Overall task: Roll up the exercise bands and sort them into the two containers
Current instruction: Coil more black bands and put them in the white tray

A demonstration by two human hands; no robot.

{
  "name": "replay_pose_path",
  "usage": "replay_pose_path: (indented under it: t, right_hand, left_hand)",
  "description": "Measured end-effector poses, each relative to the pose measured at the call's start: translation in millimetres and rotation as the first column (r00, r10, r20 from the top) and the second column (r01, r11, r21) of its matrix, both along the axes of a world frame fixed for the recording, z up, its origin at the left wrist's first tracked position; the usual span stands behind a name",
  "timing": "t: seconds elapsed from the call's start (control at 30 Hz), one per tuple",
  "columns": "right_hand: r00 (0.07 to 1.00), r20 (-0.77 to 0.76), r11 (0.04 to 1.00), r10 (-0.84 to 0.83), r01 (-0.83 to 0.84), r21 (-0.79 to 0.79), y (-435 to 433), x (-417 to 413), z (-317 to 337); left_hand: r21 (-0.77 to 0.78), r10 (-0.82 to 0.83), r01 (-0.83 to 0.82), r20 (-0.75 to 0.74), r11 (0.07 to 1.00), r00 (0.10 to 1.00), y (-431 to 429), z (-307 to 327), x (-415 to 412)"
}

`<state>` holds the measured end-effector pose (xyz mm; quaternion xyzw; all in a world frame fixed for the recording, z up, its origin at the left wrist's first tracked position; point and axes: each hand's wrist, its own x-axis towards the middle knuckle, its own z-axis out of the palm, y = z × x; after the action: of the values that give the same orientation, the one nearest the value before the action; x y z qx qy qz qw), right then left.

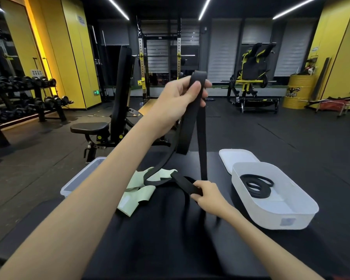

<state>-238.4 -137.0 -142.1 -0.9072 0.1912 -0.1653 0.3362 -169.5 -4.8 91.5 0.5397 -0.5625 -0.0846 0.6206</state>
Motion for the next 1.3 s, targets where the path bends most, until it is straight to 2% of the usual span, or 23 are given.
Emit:
replay_pose_path:
  t: [0.13, 0.2, 0.23, 0.3, 0.33, 0.4, 0.43, 0.5, 0.6, 0.67, 0.73, 0.8, 0.87, 0.93, 1.0, 1.1, 1.2, 1.3]
  right_hand:
    - [0.975, -0.190, 0.993, 0.112, -0.118, -0.022, -4, -12, -1]
    - [0.969, -0.213, 0.989, 0.126, -0.139, -0.050, -3, -16, 6]
    - [0.985, -0.142, 0.990, 0.101, -0.113, -0.084, -3, -19, 14]
    - [0.991, 0.130, 0.992, -0.020, 0.036, -0.122, -2, -26, 42]
    - [0.951, 0.291, 0.987, -0.103, 0.135, -0.091, -1, -31, 59]
    - [0.827, 0.542, 0.984, -0.152, 0.175, 0.008, -4, -35, 89]
    - [0.809, 0.577, 0.991, -0.111, 0.131, 0.007, -6, -36, 102]
    - [0.847, 0.530, 0.999, 0.035, -0.012, -0.048, -11, -32, 123]
    - [0.862, 0.442, 0.969, 0.248, -0.226, -0.104, -14, -24, 147]
    - [0.842, 0.442, 0.932, 0.309, -0.361, 0.035, -15, -23, 154]
    - [0.827, 0.444, 0.905, 0.344, -0.418, 0.078, -19, -23, 155]
    - [0.820, 0.425, 0.898, 0.383, -0.438, 0.035, -18, -23, 154]
    - [0.827, 0.404, 0.900, 0.392, -0.435, 0.015, -17, -21, 152]
    - [0.846, 0.391, 0.904, 0.363, -0.422, 0.074, -13, -19, 149]
    - [0.865, 0.388, 0.884, 0.317, -0.418, 0.209, -10, -18, 148]
    - [0.888, 0.399, 0.829, 0.228, -0.392, 0.399, -7, -11, 148]
    - [0.886, 0.452, 0.725, 0.101, -0.376, 0.576, -5, -2, 142]
    - [0.895, 0.446, 0.605, 0.025, -0.369, 0.706, -5, 5, 129]
  left_hand:
    - [-0.043, -0.094, 0.085, -0.306, 0.995, 0.947, -13, 14, -11]
    - [-0.035, -0.117, 0.114, -0.440, 0.993, 0.890, -20, 14, -14]
    - [-0.024, -0.123, 0.128, -0.500, 0.991, 0.857, -22, 12, -14]
    - [0.015, -0.108, 0.145, -0.590, 0.989, 0.800, -25, 7, -13]
    - [0.040, -0.092, 0.149, -0.622, 0.988, 0.777, -25, 4, -12]
    - [0.087, -0.060, 0.162, -0.683, 0.983, 0.728, -26, -3, -10]
    - [0.105, -0.048, 0.174, -0.712, 0.979, 0.701, -26, -7, -9]
    - [0.145, -0.021, 0.198, -0.756, 0.970, 0.655, -27, -12, -7]
    - [0.237, 0.018, 0.249, -0.757, 0.939, 0.653, -24, -18, -7]
    - [0.272, 0.030, 0.269, -0.752, 0.924, 0.658, -21, -21, -3]
    - [0.318, 0.040, 0.287, -0.729, 0.903, 0.683, -17, -24, 2]
    - [0.384, 0.058, 0.294, -0.687, 0.875, 0.724, -14, -28, 5]
    - [0.412, 0.073, 0.300, -0.681, 0.860, 0.728, -12, -32, 6]
    - [0.418, 0.065, 0.320, -0.686, 0.850, 0.725, -12, -36, 9]
    - [0.421, 0.030, 0.331, -0.654, 0.845, 0.756, -10, -40, 15]
    - [0.348, -0.022, 0.285, -0.598, 0.893, 0.801, -14, -53, 26]
    - [0.245, 0.023, 0.152, -0.590, 0.958, 0.807, -27, -77, 31]
    - [0.146, 0.077, 0.029, -0.670, 0.989, 0.738, -39, -107, 37]
